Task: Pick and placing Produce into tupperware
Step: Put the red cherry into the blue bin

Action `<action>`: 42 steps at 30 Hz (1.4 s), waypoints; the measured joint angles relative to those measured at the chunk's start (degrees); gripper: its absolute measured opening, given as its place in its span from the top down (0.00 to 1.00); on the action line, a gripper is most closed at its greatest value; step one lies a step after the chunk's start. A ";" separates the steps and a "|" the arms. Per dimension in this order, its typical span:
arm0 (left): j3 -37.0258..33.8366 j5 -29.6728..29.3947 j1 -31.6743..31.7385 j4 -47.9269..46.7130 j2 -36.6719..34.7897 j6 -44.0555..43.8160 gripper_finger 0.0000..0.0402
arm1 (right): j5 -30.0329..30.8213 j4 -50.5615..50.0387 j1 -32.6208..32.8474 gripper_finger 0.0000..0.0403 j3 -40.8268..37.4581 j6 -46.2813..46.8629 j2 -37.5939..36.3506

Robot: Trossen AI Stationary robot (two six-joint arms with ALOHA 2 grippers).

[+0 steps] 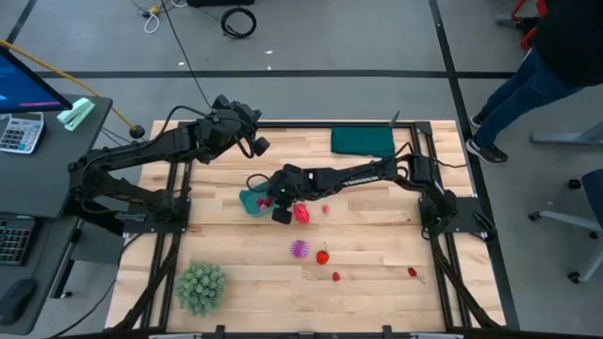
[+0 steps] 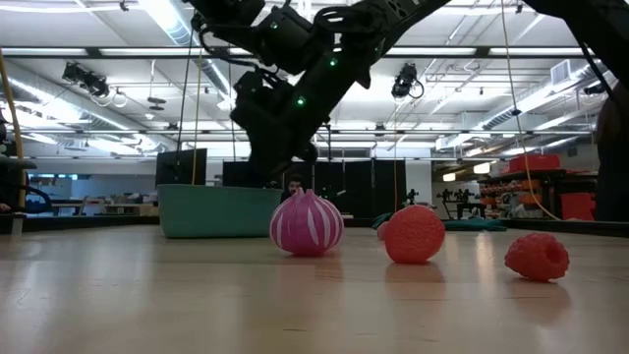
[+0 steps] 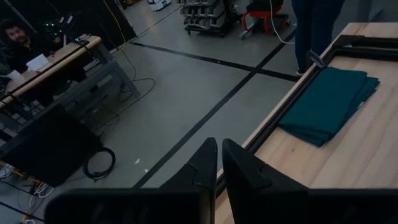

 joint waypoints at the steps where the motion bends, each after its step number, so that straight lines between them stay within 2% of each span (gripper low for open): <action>1: 0.00 0.00 0.02 -0.19 0.00 -0.05 0.92 | -0.01 -0.93 -0.01 0.86 -0.03 -0.12 -0.91; 5: 0.00 -0.02 0.02 -1.39 0.00 -0.09 0.94 | 0.20 -9.70 0.14 0.87 0.14 1.11 -7.93; 12: 0.00 -0.02 0.00 -4.20 0.00 -2.13 0.92 | 0.98 -38.55 5.10 0.87 0.05 14.93 -21.44; 18: 0.00 0.01 -0.02 -5.13 0.00 -3.52 0.91 | 7.68 -55.57 14.27 0.87 0.08 27.51 -29.41; 23: 0.00 0.00 -0.02 -6.00 0.00 -4.66 0.93 | 8.59 -67.22 24.76 0.87 0.07 37.45 -32.43; 29: 0.00 0.00 -0.02 -6.42 0.00 -5.11 0.93 | 8.53 -69.76 38.08 0.87 0.05 38.88 -33.61; 34: 0.00 0.00 -0.02 -7.57 0.00 -6.39 0.91 | 14.30 -68.58 47.11 0.88 0.05 49.43 -32.98; 38: 0.00 0.00 -0.02 -7.61 0.00 -6.54 0.92 | 13.32 -68.58 52.58 0.91 0.05 55.10 -30.86; 42: 0.00 0.00 -0.02 -7.61 0.00 -7.26 0.93 | 8.66 -68.63 55.21 0.91 0.05 62.90 -28.44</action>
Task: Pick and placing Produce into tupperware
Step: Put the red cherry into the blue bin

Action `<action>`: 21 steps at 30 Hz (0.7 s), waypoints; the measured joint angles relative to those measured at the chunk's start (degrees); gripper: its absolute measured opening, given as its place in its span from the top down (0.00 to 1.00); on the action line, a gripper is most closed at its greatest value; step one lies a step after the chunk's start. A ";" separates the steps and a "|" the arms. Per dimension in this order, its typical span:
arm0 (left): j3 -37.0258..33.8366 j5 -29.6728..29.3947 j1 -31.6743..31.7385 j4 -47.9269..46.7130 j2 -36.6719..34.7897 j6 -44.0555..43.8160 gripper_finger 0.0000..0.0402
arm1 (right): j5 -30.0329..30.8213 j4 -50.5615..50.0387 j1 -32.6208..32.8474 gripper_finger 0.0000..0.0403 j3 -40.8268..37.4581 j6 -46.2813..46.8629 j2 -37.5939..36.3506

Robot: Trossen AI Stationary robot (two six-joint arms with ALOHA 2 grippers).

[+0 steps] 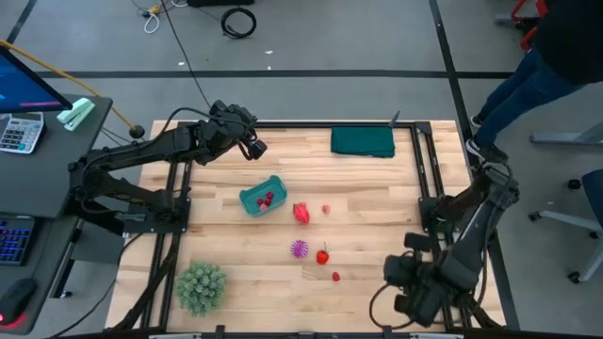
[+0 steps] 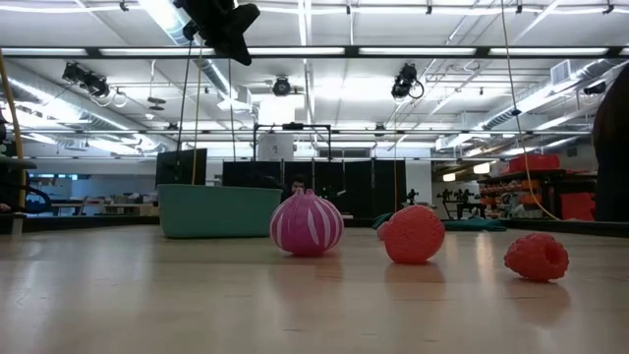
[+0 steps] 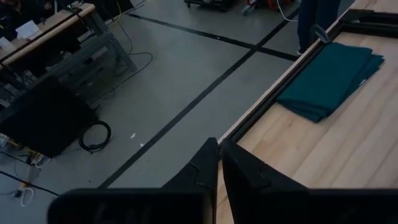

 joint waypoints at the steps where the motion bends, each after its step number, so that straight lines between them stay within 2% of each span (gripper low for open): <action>1: 0.00 0.01 0.00 0.00 0.00 -0.47 0.94 | -0.76 -0.04 0.33 0.91 0.00 1.25 0.69; 7: 0.00 0.02 0.00 -0.07 0.00 -1.16 0.93 | -3.97 -4.73 0.70 0.80 0.00 7.26 4.66; 11: -0.02 0.00 0.01 -0.54 0.00 -1.84 0.92 | -7.21 -3.28 0.72 0.70 -2.01 10.37 5.38; 14: -0.02 0.00 0.00 -0.93 0.00 -1.84 0.91 | -10.58 -2.80 0.75 0.64 -6.04 13.58 5.14; 17: -0.02 0.00 0.02 -1.66 0.00 -1.84 0.92 | -16.40 -1.68 0.75 0.60 -12.04 15.58 3.67; 21: -0.04 0.00 0.02 -2.64 0.00 -1.86 0.94 | -25.15 5.83 0.75 0.58 -21.31 16.54 0.11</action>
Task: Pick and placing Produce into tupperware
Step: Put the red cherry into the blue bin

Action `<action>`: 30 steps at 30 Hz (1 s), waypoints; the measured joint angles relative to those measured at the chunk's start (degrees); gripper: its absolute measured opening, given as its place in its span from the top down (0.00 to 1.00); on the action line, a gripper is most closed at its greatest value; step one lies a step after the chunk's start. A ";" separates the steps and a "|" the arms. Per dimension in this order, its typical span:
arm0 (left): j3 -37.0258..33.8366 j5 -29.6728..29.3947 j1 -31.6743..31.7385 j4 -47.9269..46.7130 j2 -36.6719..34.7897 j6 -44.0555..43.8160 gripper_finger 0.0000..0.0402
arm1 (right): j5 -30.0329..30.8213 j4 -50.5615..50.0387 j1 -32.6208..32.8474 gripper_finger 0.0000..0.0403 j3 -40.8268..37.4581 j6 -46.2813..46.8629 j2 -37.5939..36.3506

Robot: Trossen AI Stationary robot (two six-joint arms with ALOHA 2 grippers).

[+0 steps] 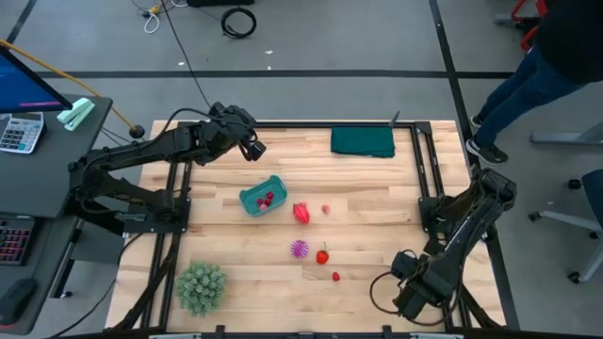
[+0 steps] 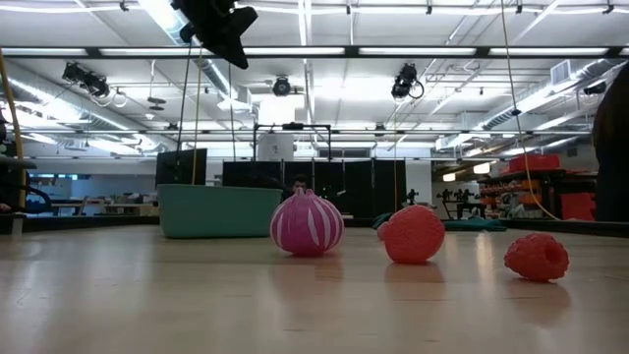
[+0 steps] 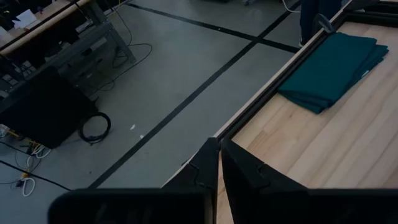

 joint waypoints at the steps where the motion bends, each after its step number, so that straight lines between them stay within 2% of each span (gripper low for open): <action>1: 0.00 0.02 -0.02 -0.03 0.00 0.00 0.94 | -0.97 2.45 0.11 0.58 -2.36 0.45 -1.15; 7: 0.00 0.01 -0.02 -0.16 0.00 0.00 0.91 | -0.82 22.88 0.30 0.58 -16.71 6.61 -8.34; 13: 0.00 0.02 -0.02 -0.34 0.00 0.00 0.92 | -1.11 27.27 0.33 0.58 -26.62 8.96 -11.67; 20: 0.00 0.01 -0.02 -0.37 0.00 0.00 0.93 | -2.42 34.89 0.30 0.58 -29.75 9.74 -12.56; 30: 0.00 0.01 -0.02 -0.91 0.00 0.00 0.92 | -2.55 35.42 0.35 0.58 -29.75 9.81 -12.06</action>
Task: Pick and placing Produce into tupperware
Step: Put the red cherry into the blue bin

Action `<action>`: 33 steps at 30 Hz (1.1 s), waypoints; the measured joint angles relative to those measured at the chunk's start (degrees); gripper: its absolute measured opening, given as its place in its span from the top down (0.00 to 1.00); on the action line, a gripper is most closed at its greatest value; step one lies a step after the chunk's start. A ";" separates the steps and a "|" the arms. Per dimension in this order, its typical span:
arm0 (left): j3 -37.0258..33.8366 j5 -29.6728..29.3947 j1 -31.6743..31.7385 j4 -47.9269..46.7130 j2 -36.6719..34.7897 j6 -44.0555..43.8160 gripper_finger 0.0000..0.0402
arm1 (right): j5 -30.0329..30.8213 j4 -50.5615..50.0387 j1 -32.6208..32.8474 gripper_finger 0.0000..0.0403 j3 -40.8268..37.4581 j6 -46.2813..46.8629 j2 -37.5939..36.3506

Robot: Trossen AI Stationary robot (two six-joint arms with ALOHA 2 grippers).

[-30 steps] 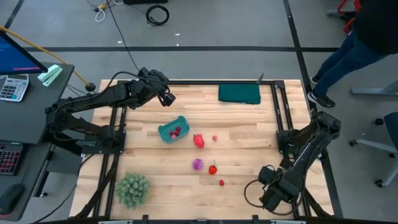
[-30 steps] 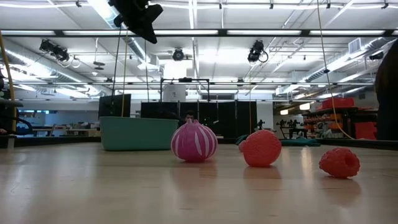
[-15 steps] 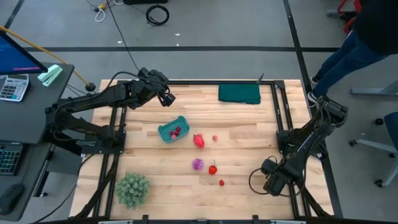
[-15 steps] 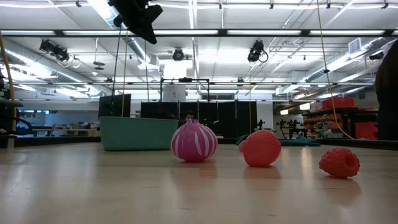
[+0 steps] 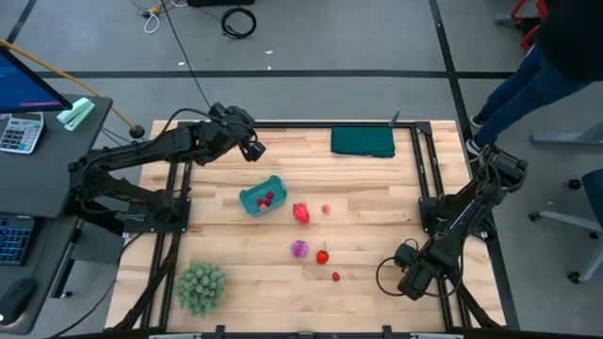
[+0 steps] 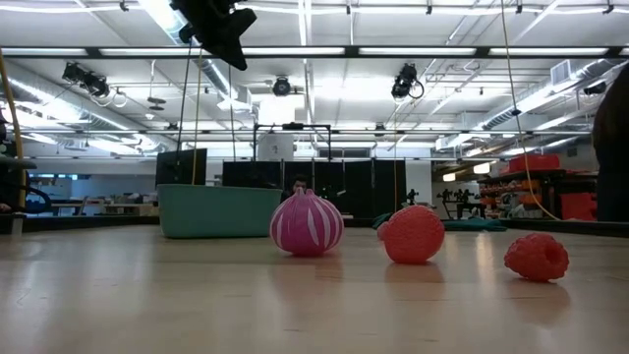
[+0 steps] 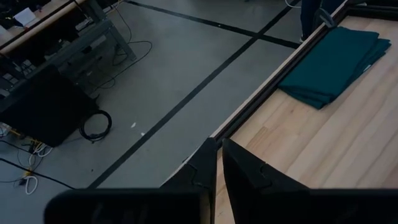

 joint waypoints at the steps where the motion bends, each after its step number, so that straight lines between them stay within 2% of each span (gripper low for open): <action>1: 0.00 0.00 0.00 0.01 0.00 0.00 0.92 | 0.00 0.02 0.00 0.59 0.00 0.02 0.42; 13: 0.00 0.00 0.02 -0.01 0.00 0.00 0.91 | -2.93 1.92 -0.02 0.61 0.20 -0.86 6.53; 16: 0.00 -0.01 0.01 -0.01 0.00 -0.19 0.91 | -2.77 2.56 -0.06 0.66 0.03 -0.22 5.86; 20: 0.00 0.00 0.00 0.02 0.00 -0.39 0.93 | -1.86 3.31 -0.46 0.80 -0.07 0.02 5.16; 24: 0.00 0.00 0.00 0.01 0.00 -0.42 0.93 | 0.95 3.17 -1.02 0.97 -0.04 -0.61 5.03; 28: 0.00 0.01 0.01 0.01 0.00 -0.44 0.92 | 4.45 2.91 -2.95 0.96 0.01 -3.81 4.97; 33: 0.00 0.01 0.01 0.05 0.00 -0.49 0.92 | 14.26 3.06 -9.27 0.99 1.40 -14.51 5.04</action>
